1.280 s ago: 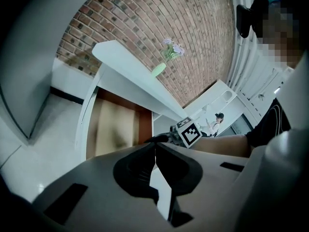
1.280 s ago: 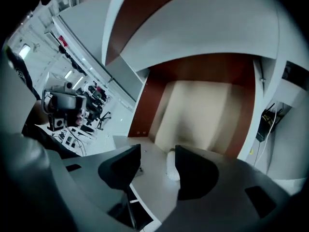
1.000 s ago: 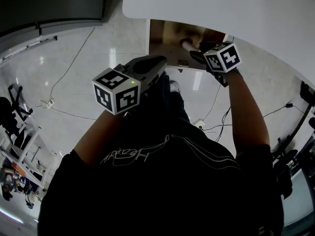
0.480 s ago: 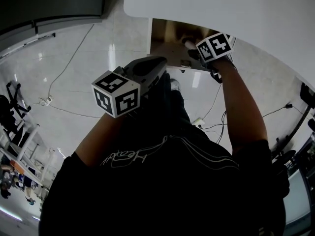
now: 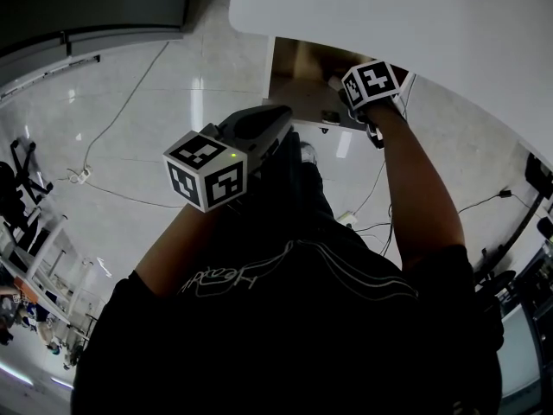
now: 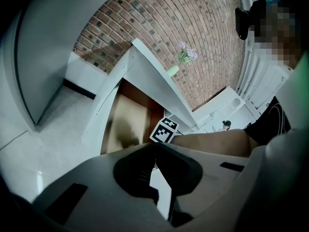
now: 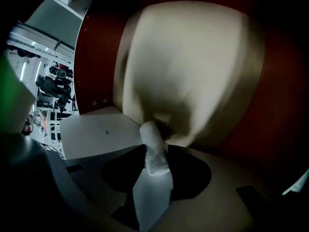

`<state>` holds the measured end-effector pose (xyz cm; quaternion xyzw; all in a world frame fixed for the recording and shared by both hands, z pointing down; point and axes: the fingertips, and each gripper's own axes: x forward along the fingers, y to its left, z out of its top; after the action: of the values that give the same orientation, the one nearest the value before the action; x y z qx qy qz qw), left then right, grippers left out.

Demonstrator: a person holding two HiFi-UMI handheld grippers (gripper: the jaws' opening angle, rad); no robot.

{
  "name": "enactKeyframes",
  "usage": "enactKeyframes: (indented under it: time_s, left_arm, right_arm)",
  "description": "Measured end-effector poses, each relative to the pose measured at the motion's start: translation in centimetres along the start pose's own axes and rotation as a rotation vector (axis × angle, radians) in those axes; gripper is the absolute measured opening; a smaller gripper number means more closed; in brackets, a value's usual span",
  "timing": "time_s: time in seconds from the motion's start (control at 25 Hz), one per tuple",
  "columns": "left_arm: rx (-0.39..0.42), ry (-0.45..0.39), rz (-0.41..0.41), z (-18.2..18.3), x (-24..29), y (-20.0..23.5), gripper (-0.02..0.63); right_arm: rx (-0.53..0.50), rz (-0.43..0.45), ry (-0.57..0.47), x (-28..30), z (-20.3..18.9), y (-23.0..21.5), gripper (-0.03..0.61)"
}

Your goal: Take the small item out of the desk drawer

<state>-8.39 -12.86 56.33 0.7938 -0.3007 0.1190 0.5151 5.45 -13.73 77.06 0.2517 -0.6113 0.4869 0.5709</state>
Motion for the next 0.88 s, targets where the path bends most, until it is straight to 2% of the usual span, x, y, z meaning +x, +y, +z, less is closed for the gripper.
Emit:
enactKeyframes:
  time_s: [0.6,0.88]
  left_arm:
    - [-0.012,-0.011,0.025,-0.7,-0.2,-0.2,0.023]
    - [0.006,-0.04,0.026,-0.5,-0.7,-1.9,0.023]
  right_arm:
    - [-0.127,-0.044,0.0,-0.6,-0.6,0.2,0.137]
    - [-0.149,-0.056,-0.042,-2.5,-1.1,0.7,0.137]
